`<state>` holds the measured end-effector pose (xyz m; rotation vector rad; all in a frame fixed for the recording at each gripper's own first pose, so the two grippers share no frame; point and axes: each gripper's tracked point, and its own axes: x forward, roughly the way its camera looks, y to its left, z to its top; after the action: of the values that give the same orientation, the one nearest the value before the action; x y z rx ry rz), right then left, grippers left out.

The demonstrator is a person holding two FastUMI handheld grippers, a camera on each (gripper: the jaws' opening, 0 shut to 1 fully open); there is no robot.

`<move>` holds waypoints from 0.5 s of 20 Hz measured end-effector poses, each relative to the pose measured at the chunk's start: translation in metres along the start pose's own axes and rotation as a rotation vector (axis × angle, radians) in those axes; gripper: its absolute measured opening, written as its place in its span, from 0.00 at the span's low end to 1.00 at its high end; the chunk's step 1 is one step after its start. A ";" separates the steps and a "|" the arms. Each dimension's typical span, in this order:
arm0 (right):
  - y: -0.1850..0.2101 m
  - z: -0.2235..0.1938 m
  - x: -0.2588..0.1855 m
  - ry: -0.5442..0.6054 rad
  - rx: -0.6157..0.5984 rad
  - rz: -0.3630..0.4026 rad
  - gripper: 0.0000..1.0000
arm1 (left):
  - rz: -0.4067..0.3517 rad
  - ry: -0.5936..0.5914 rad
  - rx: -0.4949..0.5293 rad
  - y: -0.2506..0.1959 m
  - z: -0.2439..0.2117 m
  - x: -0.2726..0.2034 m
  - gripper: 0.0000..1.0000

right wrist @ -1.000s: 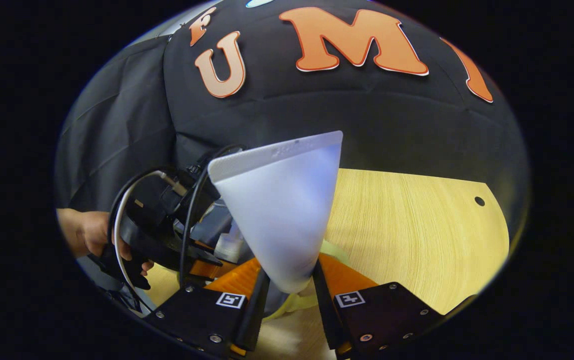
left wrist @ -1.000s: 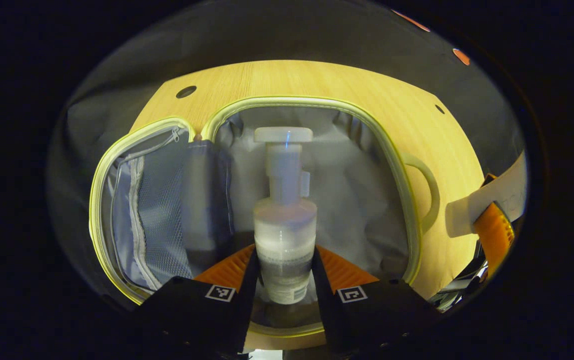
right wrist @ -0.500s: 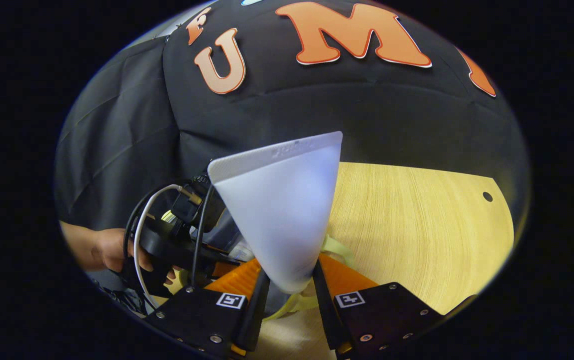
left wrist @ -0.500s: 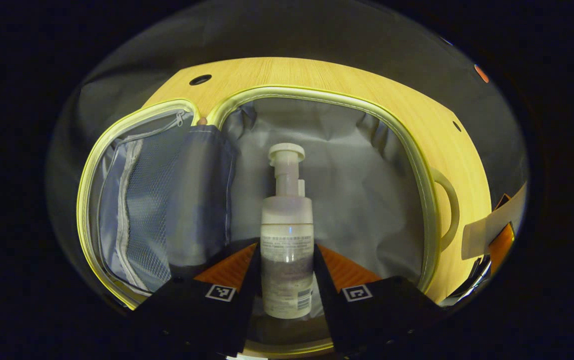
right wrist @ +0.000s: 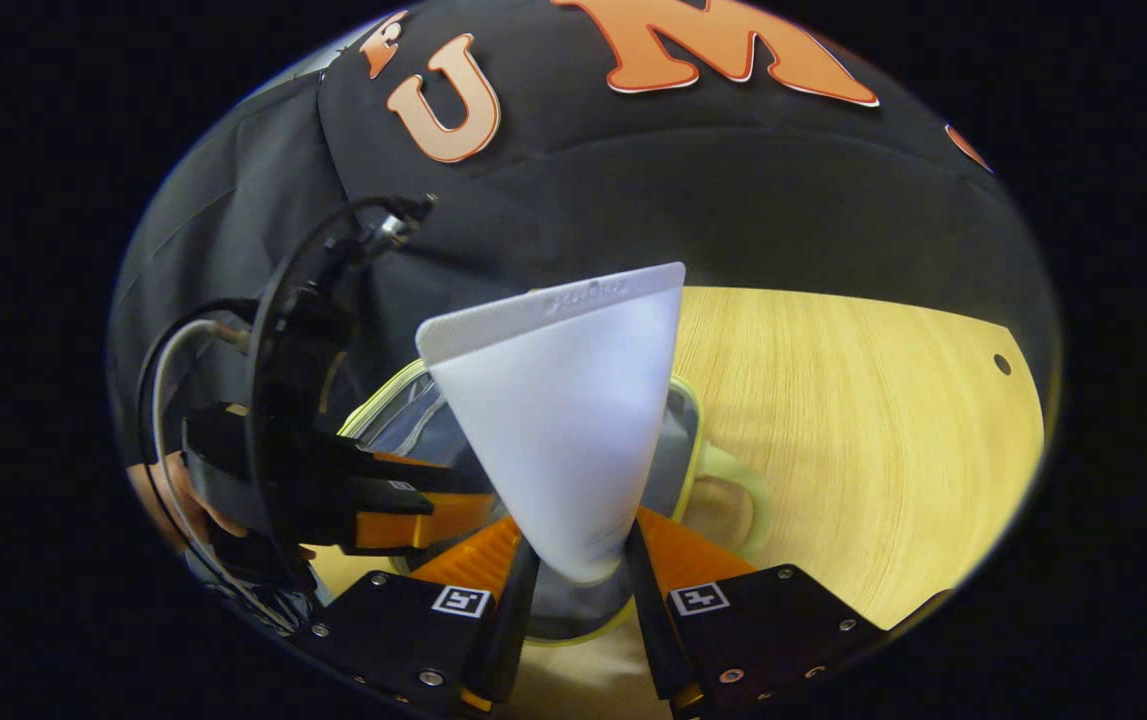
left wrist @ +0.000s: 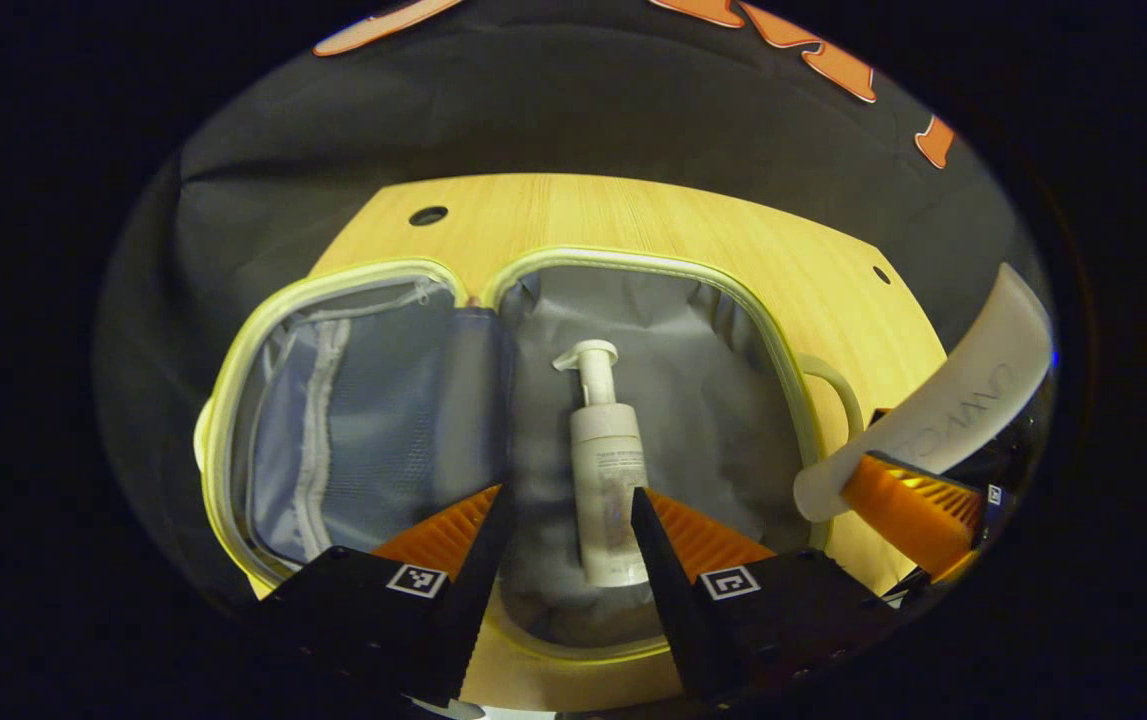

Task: First open the suitcase, pack the skin care products into it, and then close the suitcase.

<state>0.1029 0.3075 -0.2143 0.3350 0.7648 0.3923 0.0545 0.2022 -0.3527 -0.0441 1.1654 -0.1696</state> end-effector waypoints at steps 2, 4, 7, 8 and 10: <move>0.005 -0.013 0.005 0.042 0.025 0.008 0.51 | 0.066 -0.049 0.016 0.026 0.005 -0.019 0.78; 0.008 -0.016 0.016 0.078 0.030 0.001 0.51 | 0.107 -0.089 0.002 0.049 0.007 -0.038 0.78; 0.010 -0.031 0.027 0.137 0.055 -0.018 0.51 | 0.170 -0.130 -0.030 0.086 0.007 -0.067 0.78; 0.010 -0.035 0.031 0.160 0.067 -0.026 0.51 | 0.193 -0.136 -0.048 0.100 0.002 -0.073 0.78; 0.009 -0.043 0.034 0.209 0.097 -0.042 0.51 | 0.237 -0.118 -0.114 0.131 -0.014 -0.073 0.78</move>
<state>0.0917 0.3371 -0.2600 0.3723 0.9957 0.3550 0.0284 0.3434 -0.3076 -0.0158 1.0526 0.1081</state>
